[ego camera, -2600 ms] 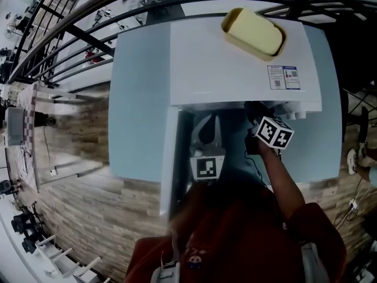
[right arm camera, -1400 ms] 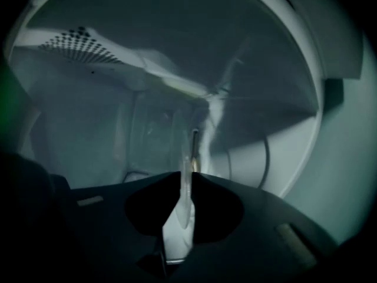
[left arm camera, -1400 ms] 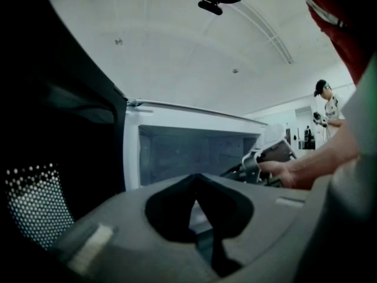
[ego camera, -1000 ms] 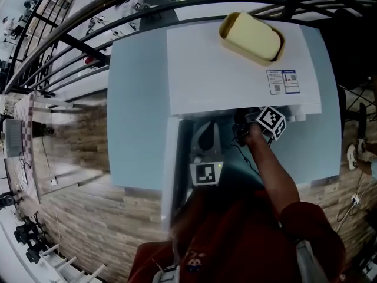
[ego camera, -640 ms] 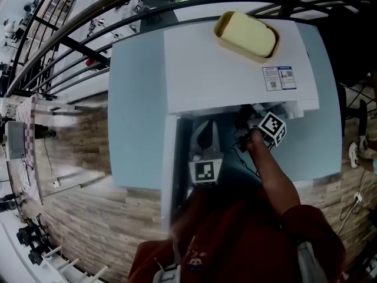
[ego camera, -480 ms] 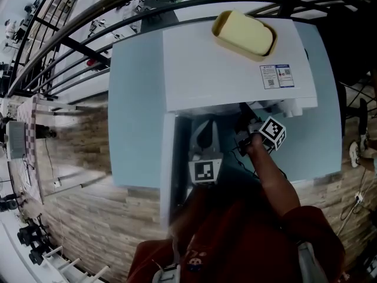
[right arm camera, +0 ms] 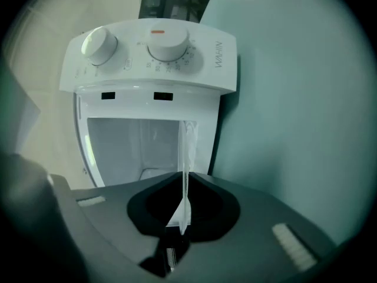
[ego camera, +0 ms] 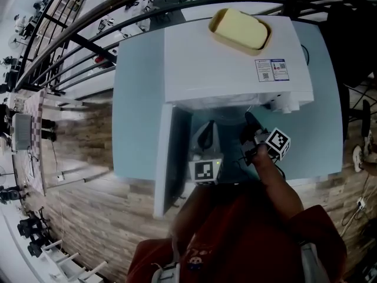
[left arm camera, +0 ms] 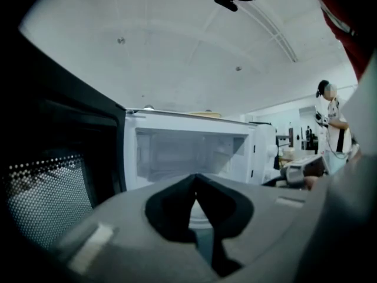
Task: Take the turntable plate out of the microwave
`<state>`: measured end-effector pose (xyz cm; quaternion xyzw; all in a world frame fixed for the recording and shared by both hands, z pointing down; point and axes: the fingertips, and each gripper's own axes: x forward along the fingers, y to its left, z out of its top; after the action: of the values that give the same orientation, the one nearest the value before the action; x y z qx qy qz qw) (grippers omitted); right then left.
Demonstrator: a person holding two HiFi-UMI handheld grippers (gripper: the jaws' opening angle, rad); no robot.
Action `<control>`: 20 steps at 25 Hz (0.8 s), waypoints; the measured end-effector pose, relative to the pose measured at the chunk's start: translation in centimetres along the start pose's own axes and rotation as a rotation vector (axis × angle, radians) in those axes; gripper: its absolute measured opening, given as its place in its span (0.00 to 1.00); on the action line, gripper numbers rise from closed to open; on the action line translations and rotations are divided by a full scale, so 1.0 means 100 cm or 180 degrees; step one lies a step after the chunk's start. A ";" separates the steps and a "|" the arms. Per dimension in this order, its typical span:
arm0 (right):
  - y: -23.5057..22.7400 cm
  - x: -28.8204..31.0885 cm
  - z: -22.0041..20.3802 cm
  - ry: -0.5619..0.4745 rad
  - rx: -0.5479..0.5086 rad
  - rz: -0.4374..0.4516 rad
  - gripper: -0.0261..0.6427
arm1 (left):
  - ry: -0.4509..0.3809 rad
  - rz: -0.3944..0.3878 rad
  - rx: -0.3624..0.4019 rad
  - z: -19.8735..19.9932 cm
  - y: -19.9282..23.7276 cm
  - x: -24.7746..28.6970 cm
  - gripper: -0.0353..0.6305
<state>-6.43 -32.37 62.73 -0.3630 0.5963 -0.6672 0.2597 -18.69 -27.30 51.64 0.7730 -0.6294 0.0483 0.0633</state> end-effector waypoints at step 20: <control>-0.015 -0.055 -0.020 0.0332 0.0399 0.0130 0.08 | 0.0437 0.0512 -0.1001 -0.070 -0.021 -0.063 0.28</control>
<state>-4.60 -26.63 63.15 -0.2986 0.5733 -0.7158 0.2641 -17.87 -19.70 57.46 0.6957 -0.6831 0.0068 0.2221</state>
